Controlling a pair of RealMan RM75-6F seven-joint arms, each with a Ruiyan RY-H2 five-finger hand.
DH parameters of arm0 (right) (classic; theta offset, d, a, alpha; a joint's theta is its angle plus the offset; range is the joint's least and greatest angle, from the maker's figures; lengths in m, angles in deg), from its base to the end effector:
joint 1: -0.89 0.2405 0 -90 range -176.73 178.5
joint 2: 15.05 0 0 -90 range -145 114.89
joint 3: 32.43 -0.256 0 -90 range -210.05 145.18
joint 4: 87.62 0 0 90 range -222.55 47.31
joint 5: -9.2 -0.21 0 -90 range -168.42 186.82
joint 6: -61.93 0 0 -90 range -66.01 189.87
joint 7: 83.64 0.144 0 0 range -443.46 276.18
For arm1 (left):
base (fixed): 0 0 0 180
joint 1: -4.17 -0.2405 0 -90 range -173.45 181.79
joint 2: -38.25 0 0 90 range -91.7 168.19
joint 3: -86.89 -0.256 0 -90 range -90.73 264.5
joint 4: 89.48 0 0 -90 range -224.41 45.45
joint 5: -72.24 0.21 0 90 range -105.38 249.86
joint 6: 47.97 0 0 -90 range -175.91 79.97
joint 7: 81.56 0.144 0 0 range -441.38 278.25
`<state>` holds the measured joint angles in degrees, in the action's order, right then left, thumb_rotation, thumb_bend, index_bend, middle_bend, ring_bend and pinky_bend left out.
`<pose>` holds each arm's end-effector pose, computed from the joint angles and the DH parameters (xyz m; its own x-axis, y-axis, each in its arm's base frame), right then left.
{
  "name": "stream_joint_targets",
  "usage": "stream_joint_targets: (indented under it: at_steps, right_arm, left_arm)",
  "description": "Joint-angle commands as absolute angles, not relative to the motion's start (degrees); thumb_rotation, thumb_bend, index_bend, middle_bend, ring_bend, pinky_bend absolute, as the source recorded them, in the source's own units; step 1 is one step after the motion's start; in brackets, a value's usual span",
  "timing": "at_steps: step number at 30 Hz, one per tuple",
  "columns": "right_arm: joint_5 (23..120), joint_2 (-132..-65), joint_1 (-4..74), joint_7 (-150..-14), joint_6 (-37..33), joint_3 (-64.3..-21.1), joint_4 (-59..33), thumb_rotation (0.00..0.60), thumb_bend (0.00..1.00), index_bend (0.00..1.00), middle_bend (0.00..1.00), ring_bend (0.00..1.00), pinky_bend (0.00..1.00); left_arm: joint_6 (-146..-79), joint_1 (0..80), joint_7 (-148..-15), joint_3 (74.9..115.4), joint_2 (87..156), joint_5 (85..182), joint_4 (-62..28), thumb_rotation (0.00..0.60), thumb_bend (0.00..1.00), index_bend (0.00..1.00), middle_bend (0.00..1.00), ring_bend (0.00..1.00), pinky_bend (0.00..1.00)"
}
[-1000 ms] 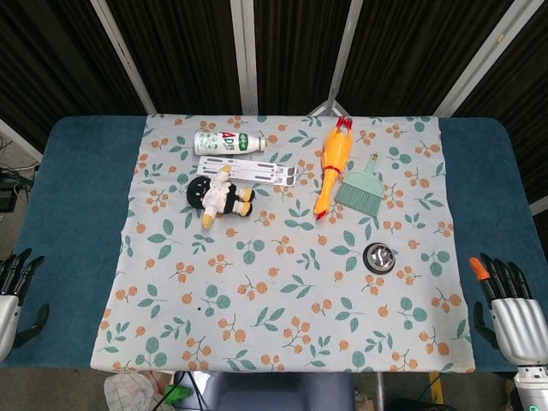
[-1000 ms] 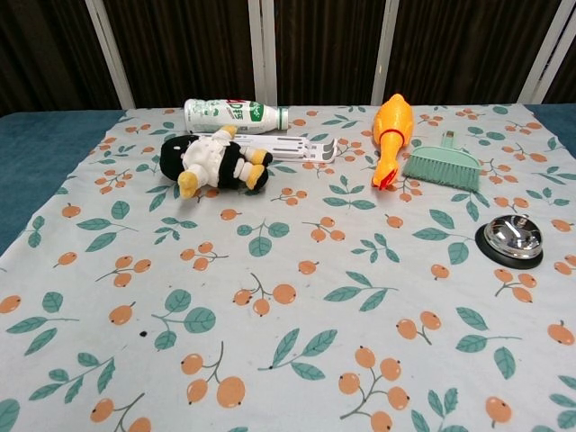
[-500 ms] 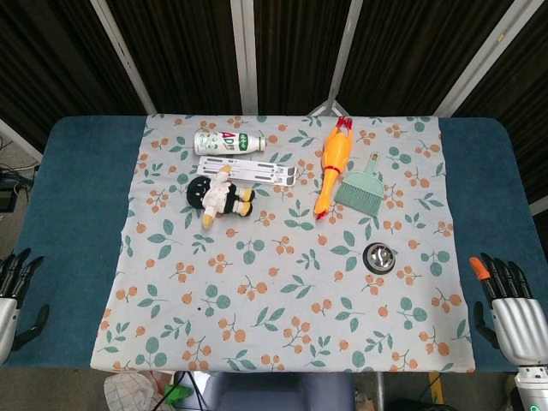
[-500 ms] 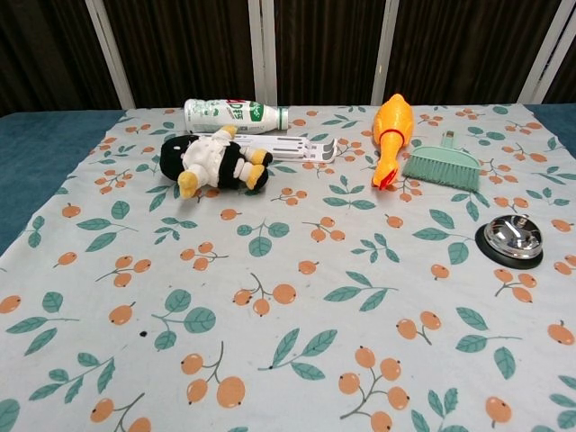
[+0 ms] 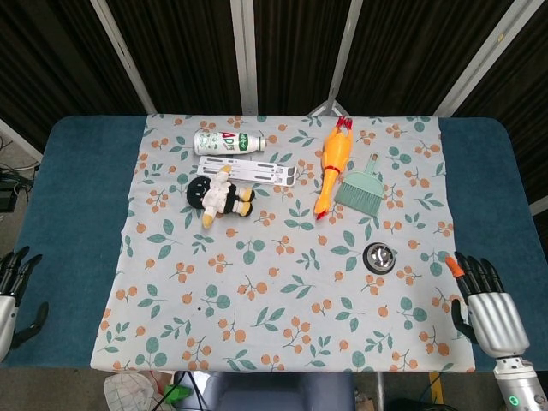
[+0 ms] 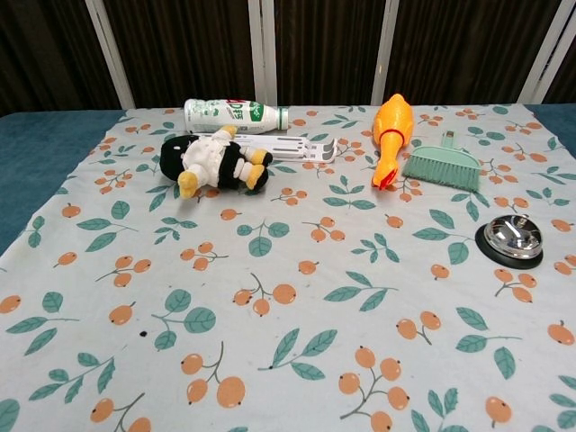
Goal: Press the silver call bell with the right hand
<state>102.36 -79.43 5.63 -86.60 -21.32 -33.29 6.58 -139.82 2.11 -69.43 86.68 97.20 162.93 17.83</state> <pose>-0.2923 -0.1709 0.1390 0.4237 -0.0646 0.9035 -0.9007 -0.1363 0.4126 -0.2717 0.1335 0.1722 0.4367 -0.0148 0.8995 0.8994 0.0277 -0.4362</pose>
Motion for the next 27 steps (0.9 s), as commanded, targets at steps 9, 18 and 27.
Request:
stream_joint_targets:
  at_steps: [9,18,27]
  right_arm:
    - [95.6,-85.8,16.7,-86.2,-7.0,-39.1,4.7,0.600,0.69,0.00,0.00,0.00,0.00]
    - [90.1,-91.1,22.7,-89.9,1.2,-41.4,3.2,0.600,0.89,0.00,0.00,0.00,0.00]
    - [87.6,-95.9,25.2,-89.6,4.7,-40.8,-1.4,0.600,1.00,0.00,0.00,0.00,0.00]
  left_arm:
    - [-138.6,2.7,-68.4,87.4,97.5,160.8,17.9,0.600,0.57,0.11,0.00,0.00,0.00]
    - [-138.5,2.8,-67.4,87.6,97.7,160.2,17.9,0.600,0.57,0.11,0.00,0.00,0.00]
    - [-138.0,3.1,-66.7,88.0,98.0,158.9,17.7,0.600,0.57,0.11,0.00,0.00,0.00]
